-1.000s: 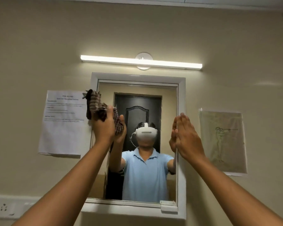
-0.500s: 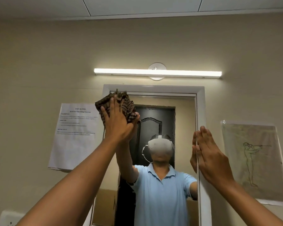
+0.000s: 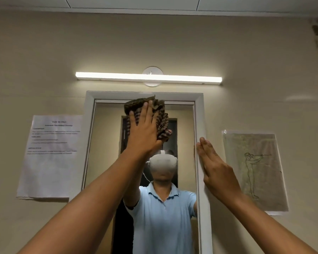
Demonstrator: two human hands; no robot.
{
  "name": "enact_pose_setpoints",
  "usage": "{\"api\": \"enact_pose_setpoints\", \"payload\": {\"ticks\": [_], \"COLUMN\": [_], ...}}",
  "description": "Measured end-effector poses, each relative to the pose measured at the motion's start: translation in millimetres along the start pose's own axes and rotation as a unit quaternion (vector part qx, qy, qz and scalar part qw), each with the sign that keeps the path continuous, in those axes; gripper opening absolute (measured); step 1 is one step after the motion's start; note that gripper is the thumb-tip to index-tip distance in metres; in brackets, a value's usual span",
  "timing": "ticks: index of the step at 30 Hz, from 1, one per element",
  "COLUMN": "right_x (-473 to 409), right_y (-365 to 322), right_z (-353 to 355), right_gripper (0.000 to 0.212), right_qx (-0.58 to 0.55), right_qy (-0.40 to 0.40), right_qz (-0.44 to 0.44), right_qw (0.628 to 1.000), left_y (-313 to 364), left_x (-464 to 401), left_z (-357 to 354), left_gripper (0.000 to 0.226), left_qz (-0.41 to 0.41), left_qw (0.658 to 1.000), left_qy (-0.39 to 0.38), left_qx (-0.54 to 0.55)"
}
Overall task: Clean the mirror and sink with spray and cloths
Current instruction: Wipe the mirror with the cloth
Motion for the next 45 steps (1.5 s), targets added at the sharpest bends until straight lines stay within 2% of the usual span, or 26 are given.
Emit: {"api": "enact_pose_setpoints", "payload": {"ticks": [5, 11, 19, 25, 29, 35, 40, 45], "right_x": [0, 1, 10, 23, 22, 23, 22, 23], "right_y": [0, -4, -1, -2, -2, -1, 0, -1], "right_z": [4, 9, 2, -3, -6, -8, -9, -11], "right_gripper": [0.093, 0.093, 0.094, 0.084, 0.091, 0.098, 0.101, 0.104], "right_qx": [0.005, 0.000, -0.030, -0.039, -0.029, -0.010, -0.017, -0.004], "right_qy": [-0.020, -0.028, -0.001, -0.011, -0.023, -0.025, -0.023, -0.019], "right_qz": [0.000, -0.013, -0.022, -0.041, -0.052, -0.054, -0.048, -0.055], "right_qw": [1.000, 1.000, 0.999, 0.998, 0.998, 0.998, 0.998, 0.998], "left_y": [39, 73, 77, 84, 72, 39, -14, -68], "left_x": [-26, -46, -26, 15, 8, -12, 4, 37], "left_z": [-3, -3, -10, -22, -20, -5, 4, 17], "left_gripper": [0.084, 0.082, 0.080, 0.085, 0.085, 0.086, 0.080, 0.095], "left_qz": [-0.085, -0.117, -0.141, -0.186, -0.215, -0.174, -0.128, -0.073], "left_qw": [0.996, 0.993, 0.990, 0.982, 0.977, 0.985, 0.992, 0.997], "left_qy": [-0.021, -0.032, -0.030, -0.006, -0.012, -0.007, 0.004, -0.009], "left_qx": [0.002, 0.004, 0.004, 0.011, 0.000, 0.005, 0.010, 0.031]}}
Point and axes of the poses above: each hand's wrist, its own x-axis away from the middle knuckle, its own z-axis out of the back of the hand, y = z × x, the point moved 1 cm from there along -x, towards the middle knuckle, and after that the axes turned 11 degrees about -z, right-handed, at the moved point
